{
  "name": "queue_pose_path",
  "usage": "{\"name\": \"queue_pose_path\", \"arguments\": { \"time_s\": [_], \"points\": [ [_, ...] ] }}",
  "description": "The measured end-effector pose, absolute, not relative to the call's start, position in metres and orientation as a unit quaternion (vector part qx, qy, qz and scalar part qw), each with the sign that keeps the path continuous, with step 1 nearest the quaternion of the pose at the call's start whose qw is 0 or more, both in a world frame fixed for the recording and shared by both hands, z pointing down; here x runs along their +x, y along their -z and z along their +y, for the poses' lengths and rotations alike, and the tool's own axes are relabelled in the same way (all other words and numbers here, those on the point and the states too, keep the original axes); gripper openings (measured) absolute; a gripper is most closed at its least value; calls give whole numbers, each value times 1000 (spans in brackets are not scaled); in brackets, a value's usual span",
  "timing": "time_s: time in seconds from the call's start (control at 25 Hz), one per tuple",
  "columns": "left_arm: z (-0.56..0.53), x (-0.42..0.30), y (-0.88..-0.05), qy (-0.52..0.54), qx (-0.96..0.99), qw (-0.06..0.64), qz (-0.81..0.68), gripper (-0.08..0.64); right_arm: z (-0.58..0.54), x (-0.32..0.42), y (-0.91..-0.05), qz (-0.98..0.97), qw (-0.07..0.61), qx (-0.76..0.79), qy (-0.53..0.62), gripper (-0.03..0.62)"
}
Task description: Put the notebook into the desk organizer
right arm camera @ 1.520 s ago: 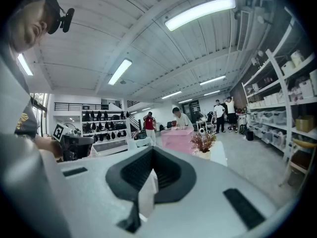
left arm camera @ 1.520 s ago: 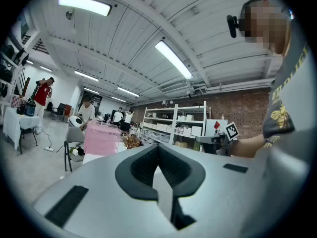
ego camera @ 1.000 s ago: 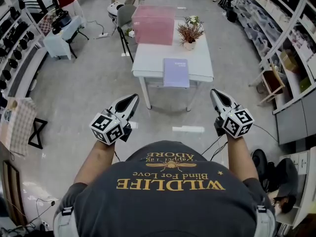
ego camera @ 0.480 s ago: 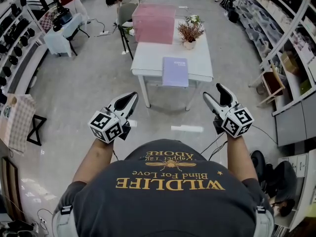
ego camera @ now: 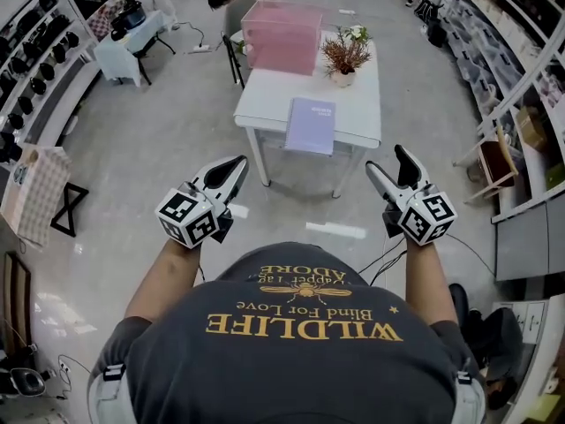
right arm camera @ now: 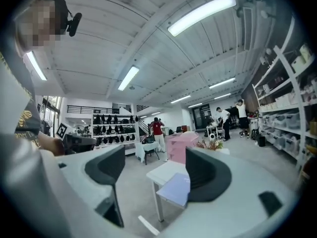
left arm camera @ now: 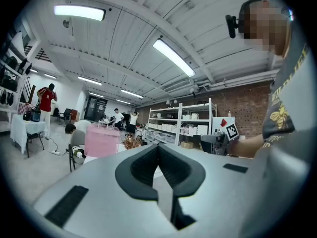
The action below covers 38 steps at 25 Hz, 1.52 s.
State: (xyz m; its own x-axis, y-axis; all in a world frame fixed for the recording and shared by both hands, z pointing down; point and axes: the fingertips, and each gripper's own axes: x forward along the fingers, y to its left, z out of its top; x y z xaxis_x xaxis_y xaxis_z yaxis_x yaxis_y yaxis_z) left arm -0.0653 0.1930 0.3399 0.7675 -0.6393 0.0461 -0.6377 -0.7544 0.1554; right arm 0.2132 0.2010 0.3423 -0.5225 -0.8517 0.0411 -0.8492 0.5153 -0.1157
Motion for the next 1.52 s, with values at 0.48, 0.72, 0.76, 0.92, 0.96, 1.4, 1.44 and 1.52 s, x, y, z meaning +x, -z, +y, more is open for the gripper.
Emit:
{"name": "queue_pose_path", "arguments": {
  "time_s": [0.48, 0.72, 0.76, 0.92, 0.96, 1.4, 1.44, 1.52],
  "points": [
    [160, -32, -344, -7, 935, 74, -348, 2, 146, 237, -363, 881, 18, -466, 86, 367],
    [73, -56, -360, 3, 946, 80, -314, 2, 76, 212, -370, 868, 8, -488, 88, 367],
    [53, -60, -362, 6, 950, 77, -303, 2, 61, 207, -371, 864, 7, -496, 86, 367],
    [-28, -70, -366, 12, 967, 63, -245, 2, 5, 186, -376, 838, 14, -539, 83, 367],
    [-47, -73, -366, 12, 971, 63, -230, 2, -8, 181, -377, 831, 14, -549, 82, 367],
    [-176, -93, -376, 2, 985, 85, -150, 2, -99, 159, -381, 780, -3, -617, 104, 367],
    [-181, -92, -379, 1, 985, 88, -148, 2, -103, 160, -383, 778, -4, -619, 108, 367],
    [-188, -88, -383, -2, 985, 91, -145, 2, -109, 165, -388, 775, -4, -621, 116, 367]
  ]
}}
